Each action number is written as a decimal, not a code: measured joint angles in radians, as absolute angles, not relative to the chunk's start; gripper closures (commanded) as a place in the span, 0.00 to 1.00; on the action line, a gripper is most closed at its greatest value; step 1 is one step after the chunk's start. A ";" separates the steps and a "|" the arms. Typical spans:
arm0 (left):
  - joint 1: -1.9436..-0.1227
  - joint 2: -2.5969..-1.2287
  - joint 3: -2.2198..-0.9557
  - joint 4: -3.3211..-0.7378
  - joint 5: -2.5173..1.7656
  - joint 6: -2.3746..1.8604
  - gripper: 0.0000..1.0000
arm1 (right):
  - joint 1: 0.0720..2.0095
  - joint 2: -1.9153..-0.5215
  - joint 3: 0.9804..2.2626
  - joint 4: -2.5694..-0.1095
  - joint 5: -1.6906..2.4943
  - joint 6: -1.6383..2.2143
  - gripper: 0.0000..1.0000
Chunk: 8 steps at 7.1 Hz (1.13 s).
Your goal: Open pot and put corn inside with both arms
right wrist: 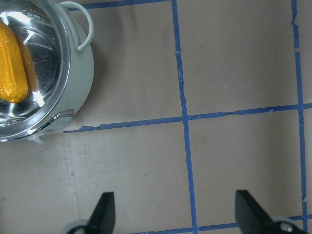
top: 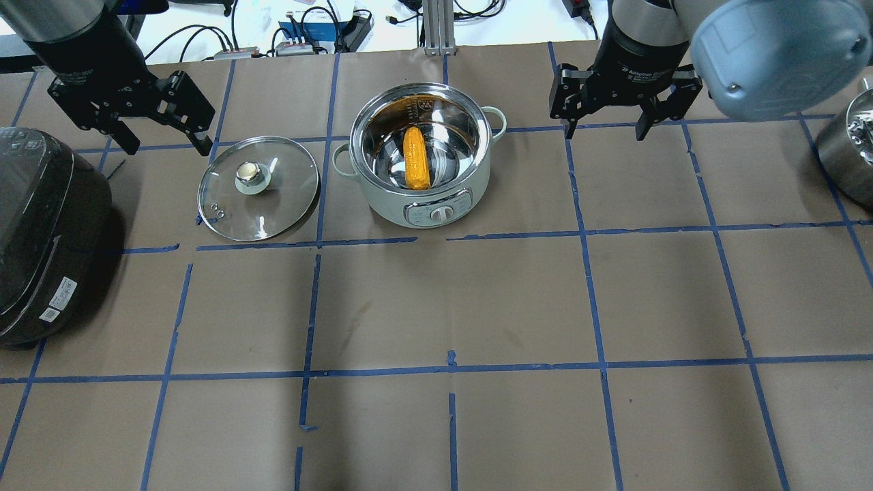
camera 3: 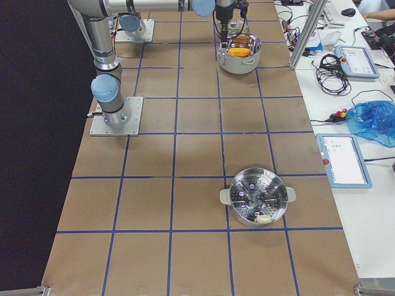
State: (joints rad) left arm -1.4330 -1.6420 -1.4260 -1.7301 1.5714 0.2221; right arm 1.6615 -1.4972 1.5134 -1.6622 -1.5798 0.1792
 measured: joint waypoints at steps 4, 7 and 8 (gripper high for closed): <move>-1.484 -1.622 -1.478 -1.649 1.579 0.154 0.00 | 1.663 -1.499 1.511 -1.661 -1.569 0.175 0.12; -1.498 -1.613 -1.489 -1.639 1.581 0.148 0.00 | 1.663 -1.499 1.511 -1.661 -1.570 0.174 0.12; -1.499 -1.612 -1.489 -1.638 1.582 0.147 0.00 | 1.663 -1.499 1.510 -1.662 -1.571 0.174 0.12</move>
State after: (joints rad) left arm -1.4985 -1.6123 -1.4891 -1.6384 1.5815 0.1474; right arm 1.6628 -1.4987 1.5104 -1.6616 -1.5706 0.1741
